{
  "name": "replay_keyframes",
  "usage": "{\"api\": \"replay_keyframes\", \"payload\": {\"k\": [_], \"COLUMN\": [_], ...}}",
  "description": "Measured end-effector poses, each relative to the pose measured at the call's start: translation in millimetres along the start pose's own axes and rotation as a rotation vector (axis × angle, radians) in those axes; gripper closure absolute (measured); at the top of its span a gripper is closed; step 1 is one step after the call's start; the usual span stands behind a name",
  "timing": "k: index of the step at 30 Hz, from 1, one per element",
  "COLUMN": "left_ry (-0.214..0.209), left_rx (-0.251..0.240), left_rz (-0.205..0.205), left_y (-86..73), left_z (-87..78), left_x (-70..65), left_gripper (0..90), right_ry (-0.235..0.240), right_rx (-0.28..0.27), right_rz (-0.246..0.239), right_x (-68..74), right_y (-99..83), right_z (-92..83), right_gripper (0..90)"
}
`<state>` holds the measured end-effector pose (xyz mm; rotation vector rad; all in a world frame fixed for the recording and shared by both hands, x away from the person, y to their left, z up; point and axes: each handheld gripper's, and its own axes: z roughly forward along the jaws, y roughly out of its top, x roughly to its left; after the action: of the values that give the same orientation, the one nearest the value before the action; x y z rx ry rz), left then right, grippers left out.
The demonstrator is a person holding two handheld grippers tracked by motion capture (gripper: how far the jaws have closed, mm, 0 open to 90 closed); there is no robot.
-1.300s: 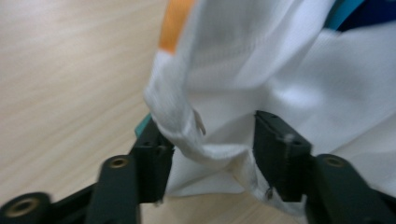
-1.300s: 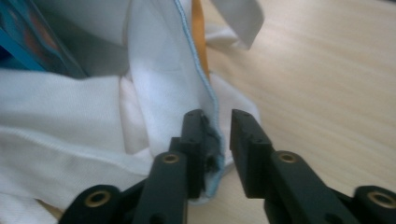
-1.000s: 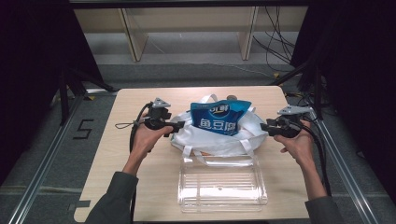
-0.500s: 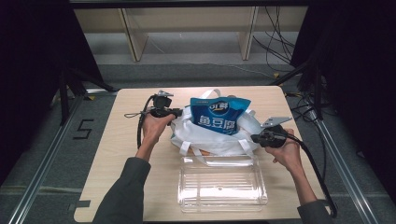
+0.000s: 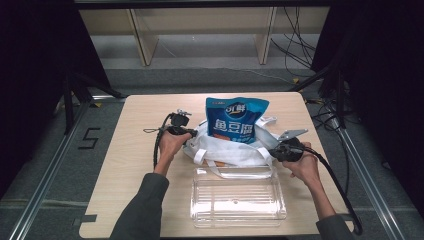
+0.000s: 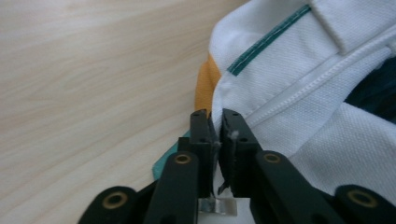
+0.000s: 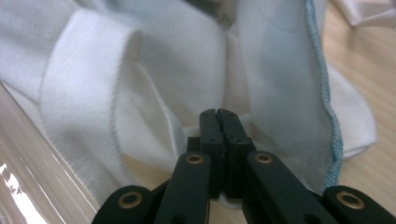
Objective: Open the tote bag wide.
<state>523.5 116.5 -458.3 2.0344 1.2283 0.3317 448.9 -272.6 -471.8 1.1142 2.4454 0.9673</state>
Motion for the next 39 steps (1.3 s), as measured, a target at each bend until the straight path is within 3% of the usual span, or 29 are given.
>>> {"api": "replay_keyframes", "payload": {"k": [1,2,3,5,6,8,9,10,11,12,15,16,20,22,25,26,29,30,32,36,39], "left_ry": [0.0,-0.006,-0.014,-0.002,-0.003,-0.003,-0.006,-0.02,-0.02,-0.027,-0.046,-0.041,-0.075,-0.07,-0.082,-0.087,-0.09,-0.1,-0.098,-0.082,-0.082], "left_rx": [0.0,-0.003,-0.009,-0.019,-0.021,-0.036,-0.053,-0.106,-0.106,-0.114,-0.127,-0.126,-0.134,-0.144,-0.162,-0.16,-0.186,-0.186,-0.197,-0.177,-0.169], "left_rz": [0.0,0.0,0.006,0.037,0.049,0.054,0.044,0.029,0.029,0.026,0.03,0.034,0.038,0.045,0.041,0.063,0.034,0.029,0.023,0.046,0.024], "left_y": [0.0,0.7,1.6,2.4,3.0,3.9,4.4,3.4,3.4,2.2,-4.5,-13.1,-28.5,-40.1,-57.3,-62.3,-77.3,-90.2,-99.5,-113.2,-131.5], "left_z": [0.0,-3.7,-10.5,-21.8,-27.1,-37.8,-45.7,-57.0,-57.0,-63.2,-77.8,-87.6,-96.1,-101.6,-110.8,-114.6,-121.0,-125.7,-128.1,-132.9,-135.0], "left_x": [0.0,0.3,0.6,-1.9,-3.4,-4.7,-4.8,-7.1,-7.1,-7.9,-12.2,-16.8,-22.2,-27.0,-33.3,-33.6,-38.3,-40.1,-42.1,-42.3,-46.0], "left_gripper": [71.7,71.7,64.0,53.5,47.5,39.8,37.0,35.0,34.5,33.1,28.7,25.7,26.8,26.3,25.9,25.6,25.4,25.3,24.8,23.5,23.4], "right_ry": [0.0,-0.004,0.002,-0.016,-0.013,-0.023,-0.019,-0.024,-0.024,-0.022,-0.018,-0.009,-0.009,-0.019,-0.008,-0.008,-0.019,-0.015,-0.009,-0.011,-0.006], "right_rx": [0.0,-0.027,-0.038,-0.084,-0.063,-0.1,-0.111,-0.131,-0.131,-0.124,-0.137,-0.148,-0.153,-0.162,-0.147,-0.149,-0.158,-0.156,-0.172,-0.172,-0.175], "right_rz": [0.0,0.002,0.03,-0.027,-0.013,-0.021,-0.006,-0.001,-0.001,-0.032,-0.055,-0.063,-0.09,-0.124,-0.131,-0.13,-0.142,-0.153,-0.15,-0.165,-0.17], "right_x": [0.0,-1.7,-1.2,-6.4,-5.8,-7.5,-6.6,-4.1,-4.1,-2.4,0.2,1.4,8.8,9.9,12.7,13.2,12.3,11.9,13.1,13.9,18.2], "right_y": [0.0,1.9,4.1,10.5,15.8,23.4,26.5,34.2,34.2,43.1,53.0,56.7,66.1,71.0,77.8,81.0,85.4,87.5,90.1,95.6,102.2], "right_z": [0.0,-3.9,-8.5,-18.3,-28.4,-41.1,-46.1,-58.5,-58.5,-72.1,-85.2,-88.9,-98.5,-101.5,-107.8,-110.8,-113.5,-115.5,-116.6,-118.4,-120.0], "right_gripper": [86.5,83.5,79.6,71.9,70.1,65.2,62.2,56.6,56.6,51.9,47.0,45.7,41.1,38.4,34.3,31.9,24.4,24.1,23.1,21.6,20.9]}}
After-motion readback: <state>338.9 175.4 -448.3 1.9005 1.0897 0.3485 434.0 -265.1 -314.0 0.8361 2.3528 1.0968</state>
